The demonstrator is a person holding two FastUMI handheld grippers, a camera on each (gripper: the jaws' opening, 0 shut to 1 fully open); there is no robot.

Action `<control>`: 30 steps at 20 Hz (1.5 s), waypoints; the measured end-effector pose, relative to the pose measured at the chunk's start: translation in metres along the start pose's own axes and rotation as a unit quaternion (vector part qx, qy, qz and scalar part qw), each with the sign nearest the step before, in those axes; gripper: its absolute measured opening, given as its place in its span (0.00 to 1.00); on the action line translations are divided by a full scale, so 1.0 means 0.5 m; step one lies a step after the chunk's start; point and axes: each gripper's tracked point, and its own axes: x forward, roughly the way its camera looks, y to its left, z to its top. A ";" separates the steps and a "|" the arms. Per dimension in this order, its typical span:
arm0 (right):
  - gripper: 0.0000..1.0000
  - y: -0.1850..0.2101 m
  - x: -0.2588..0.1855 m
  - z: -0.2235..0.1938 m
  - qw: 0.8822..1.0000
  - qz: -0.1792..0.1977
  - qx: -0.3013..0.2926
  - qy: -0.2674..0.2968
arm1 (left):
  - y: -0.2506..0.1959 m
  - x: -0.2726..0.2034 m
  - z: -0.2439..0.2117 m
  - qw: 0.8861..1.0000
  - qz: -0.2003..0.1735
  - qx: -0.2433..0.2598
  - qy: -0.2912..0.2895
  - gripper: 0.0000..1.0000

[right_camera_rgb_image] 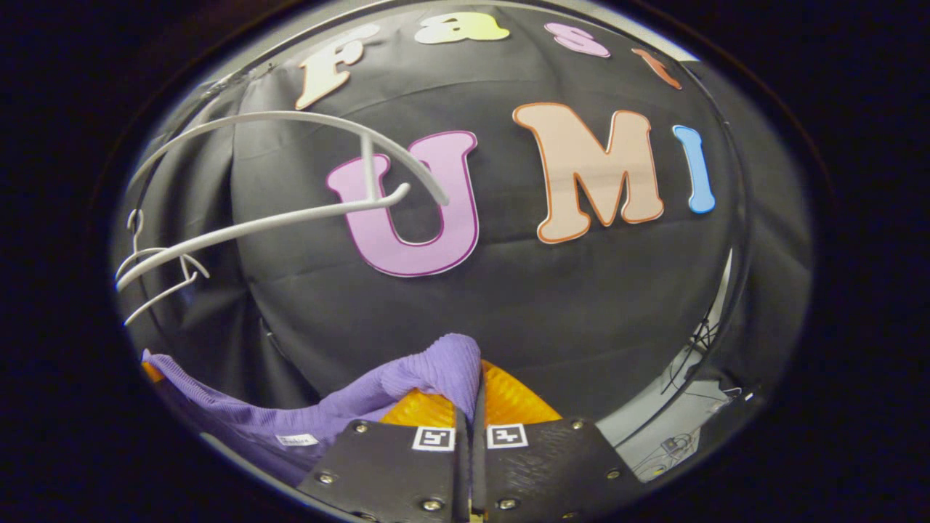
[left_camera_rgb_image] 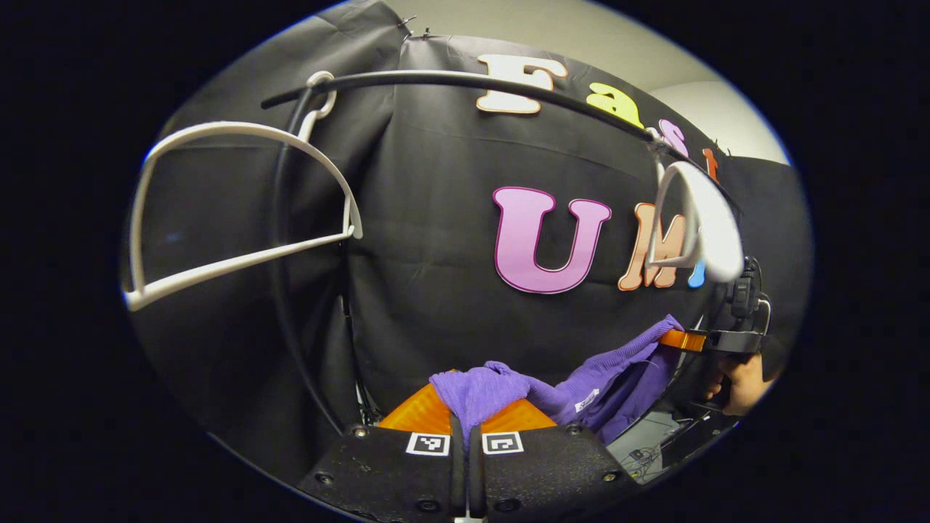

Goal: Grasp the clothes on the hanger with both hands and then place them into the laundry hamper below.

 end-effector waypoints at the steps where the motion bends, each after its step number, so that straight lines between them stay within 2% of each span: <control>1: 0.02 0.003 -0.026 -0.007 1.000 0.004 0.000 0.000 | 0.000 -0.015 0.002 1.000 0.012 0.007 -0.001 0.02; 2: 0.02 0.006 -0.055 -0.011 1.000 0.010 -0.002 0.001 | 0.005 -0.033 0.007 1.000 0.025 0.010 -0.005 0.02; 7: 0.02 -0.008 -0.209 0.006 0.999 0.029 -0.004 -0.012 | -0.051 -0.142 0.041 0.999 0.028 0.026 -0.023 0.02; 10: 0.02 -0.037 -0.301 0.017 0.999 0.036 -0.014 -0.014 | -0.101 -0.205 0.072 0.998 0.022 0.040 -0.045 0.02; 18: 0.02 -0.133 -0.514 0.082 0.998 0.020 -0.011 -0.058 | -0.244 -0.287 0.101 0.998 -0.015 0.033 -0.046 0.02; 22: 0.02 -0.152 -0.567 0.123 0.996 0.017 0.005 -0.082 | -0.330 -0.299 0.131 0.996 -0.048 0.035 -0.062 0.03; 23: 0.07 -0.153 -0.573 0.134 0.996 0.016 0.011 -0.087 | -0.351 -0.296 0.142 0.996 -0.057 0.036 -0.067 0.02; 24: 0.02 -0.160 -0.577 0.145 0.996 0.013 0.014 -0.091 | -0.370 -0.290 0.148 0.995 -0.062 0.039 -0.068 0.03; 30: 0.02 -0.176 -0.567 0.212 0.993 0.005 0.031 -0.116 | -0.453 -0.228 0.190 0.992 -0.093 0.039 -0.080 0.02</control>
